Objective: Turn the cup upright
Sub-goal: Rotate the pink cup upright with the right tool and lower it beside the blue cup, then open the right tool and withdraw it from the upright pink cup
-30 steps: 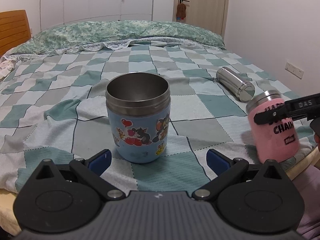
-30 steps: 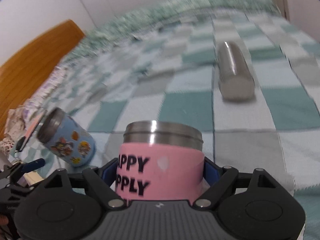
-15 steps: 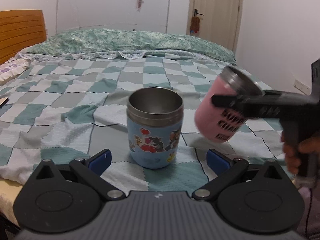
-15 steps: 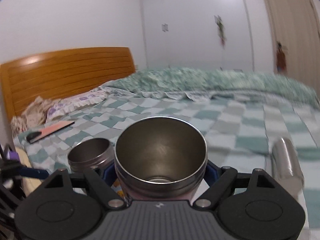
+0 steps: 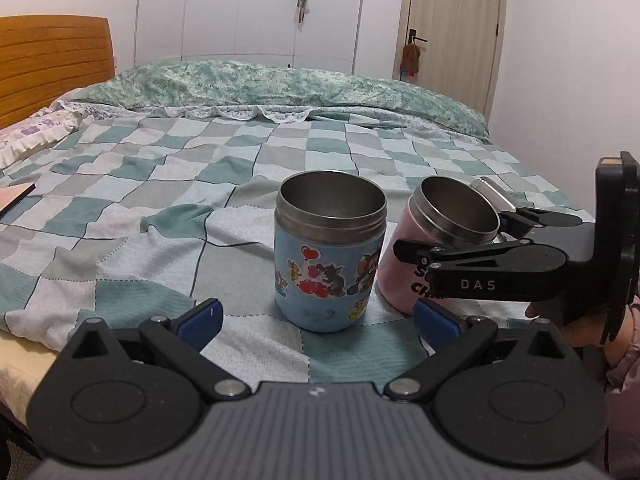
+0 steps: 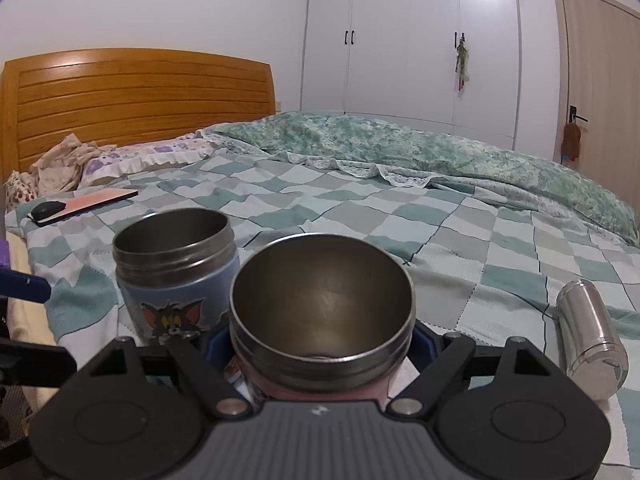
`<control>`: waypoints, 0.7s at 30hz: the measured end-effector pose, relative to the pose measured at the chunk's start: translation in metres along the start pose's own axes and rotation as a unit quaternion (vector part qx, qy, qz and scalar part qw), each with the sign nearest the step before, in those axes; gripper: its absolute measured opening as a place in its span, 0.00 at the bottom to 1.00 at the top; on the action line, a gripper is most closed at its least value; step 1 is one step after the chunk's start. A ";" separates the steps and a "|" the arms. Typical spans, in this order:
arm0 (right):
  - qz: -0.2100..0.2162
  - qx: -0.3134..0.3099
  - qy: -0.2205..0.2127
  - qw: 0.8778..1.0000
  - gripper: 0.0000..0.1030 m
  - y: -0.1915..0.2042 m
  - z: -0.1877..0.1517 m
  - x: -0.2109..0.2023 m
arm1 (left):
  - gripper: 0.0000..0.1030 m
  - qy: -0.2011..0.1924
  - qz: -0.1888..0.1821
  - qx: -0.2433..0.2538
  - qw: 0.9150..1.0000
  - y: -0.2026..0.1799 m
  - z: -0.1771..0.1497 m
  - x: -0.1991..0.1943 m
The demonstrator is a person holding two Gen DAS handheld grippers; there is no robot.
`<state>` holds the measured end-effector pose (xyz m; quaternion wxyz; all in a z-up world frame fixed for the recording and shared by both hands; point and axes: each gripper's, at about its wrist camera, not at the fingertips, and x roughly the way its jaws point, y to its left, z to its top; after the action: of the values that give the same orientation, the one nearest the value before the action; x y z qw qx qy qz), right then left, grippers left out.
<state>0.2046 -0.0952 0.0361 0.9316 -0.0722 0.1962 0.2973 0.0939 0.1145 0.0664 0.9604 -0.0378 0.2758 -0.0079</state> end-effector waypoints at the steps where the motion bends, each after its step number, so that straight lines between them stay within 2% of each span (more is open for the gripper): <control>1: 0.012 0.007 -0.009 1.000 0.91 -0.003 0.001 -0.004 | 1.00 -0.002 -0.001 0.000 1.000 -0.001 0.000 -0.001; 3: 0.025 0.022 -0.038 0.999 1.00 -0.008 0.002 -0.021 | 1.00 -0.016 -0.004 -0.005 1.000 -0.003 -0.003 -0.005; 5: 0.025 0.028 -0.077 0.996 1.00 -0.014 -0.002 -0.048 | 1.00 -0.040 -0.007 -0.009 0.999 -0.007 -0.007 -0.010; 8: 0.003 0.012 -0.133 0.991 1.00 -0.023 -0.019 -0.092 | 1.00 -0.079 -0.012 -0.009 0.997 -0.017 -0.016 -0.018; 11: -0.037 -0.010 -0.175 0.984 1.00 -0.034 -0.046 -0.137 | 1.00 -0.113 -0.001 -0.011 0.993 -0.030 -0.029 -0.021; 15: -0.102 -0.017 -0.195 0.975 1.00 -0.051 -0.086 -0.180 | 1.00 -0.163 0.022 0.002 0.986 -0.048 -0.053 -0.019; 21: -0.167 -0.004 -0.189 0.968 1.00 -0.070 -0.131 -0.208 | 1.00 -0.187 0.034 0.000 0.982 -0.065 -0.075 -0.012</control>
<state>0.0481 -0.2947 0.0033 0.9878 -0.0507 0.0010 0.1470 0.0442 0.0452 0.0148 0.9947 -0.0290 0.0928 0.0323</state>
